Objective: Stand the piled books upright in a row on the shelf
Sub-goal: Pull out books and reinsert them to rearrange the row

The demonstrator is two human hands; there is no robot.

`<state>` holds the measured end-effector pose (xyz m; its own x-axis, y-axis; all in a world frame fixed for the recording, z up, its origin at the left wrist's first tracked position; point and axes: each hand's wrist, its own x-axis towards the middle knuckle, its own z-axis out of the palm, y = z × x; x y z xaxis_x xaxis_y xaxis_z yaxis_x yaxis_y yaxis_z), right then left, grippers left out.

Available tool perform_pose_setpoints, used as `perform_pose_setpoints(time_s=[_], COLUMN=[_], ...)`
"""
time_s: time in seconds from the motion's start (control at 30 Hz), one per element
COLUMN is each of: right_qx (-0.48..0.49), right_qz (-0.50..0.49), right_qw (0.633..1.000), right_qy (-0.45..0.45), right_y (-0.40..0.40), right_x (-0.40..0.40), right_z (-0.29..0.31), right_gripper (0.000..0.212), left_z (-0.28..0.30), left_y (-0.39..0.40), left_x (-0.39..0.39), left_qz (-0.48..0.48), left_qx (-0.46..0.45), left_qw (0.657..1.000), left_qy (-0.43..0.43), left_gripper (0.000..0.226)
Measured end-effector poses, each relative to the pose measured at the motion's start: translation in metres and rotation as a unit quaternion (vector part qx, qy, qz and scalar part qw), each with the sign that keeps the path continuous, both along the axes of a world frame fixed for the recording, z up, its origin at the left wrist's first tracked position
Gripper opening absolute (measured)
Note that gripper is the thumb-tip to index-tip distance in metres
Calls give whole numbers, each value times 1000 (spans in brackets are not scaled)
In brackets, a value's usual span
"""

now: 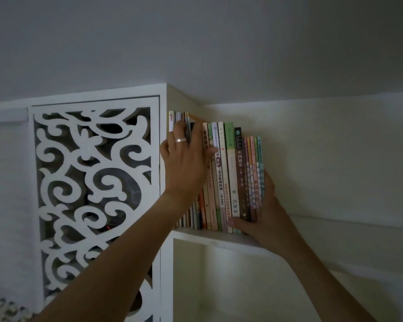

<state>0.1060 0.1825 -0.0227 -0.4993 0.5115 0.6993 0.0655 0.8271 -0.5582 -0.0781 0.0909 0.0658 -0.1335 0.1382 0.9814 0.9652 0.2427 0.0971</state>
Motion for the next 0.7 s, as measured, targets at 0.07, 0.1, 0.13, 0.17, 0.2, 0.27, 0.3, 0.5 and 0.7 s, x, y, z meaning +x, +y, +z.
perform_pose_setpoints(time_s=[0.07,0.1,0.13,0.17,0.2,0.27,0.3,0.5,0.7], right_qx=[-3,-5,-5,-4,-3,-5,-6,-2,6], right_qz=[-3,-1,1,2,1,-3,-5,-3,15], right_qw=[1000,1000,1000,1000,1000,1000,1000,1000,1000], right_qy=[-1,-2,-2,-2,-1,1,-1,4,13], right_y=[1,1,1,1,1,1,1,3,0], right_x=[0,1,1,1,0,0,-1,-2,-1], right_z=[0,0,0,0,0,0,-1,-1,2], right_gripper=[137,137,136,135,135,137,138,137,131], left_z=[1,3,5,7,9,10,6,-53,-66], left_y=[1,1,0,-1,-2,-8,-11,-12,-15], left_x=[1,1,0,0,1,6,10,34,38], left_qz=[-35,-52,-68,-81,-89,-107,-137,-267,-175], left_qx=[10,14,17,23,33,67,77,75,36], left_qw=[999,998,997,995,994,991,987,947,965], left_qy=[-20,-31,-41,-48,-52,-46,-42,-160,-190], left_gripper=[50,50,52,58,64,67,64,56,30])
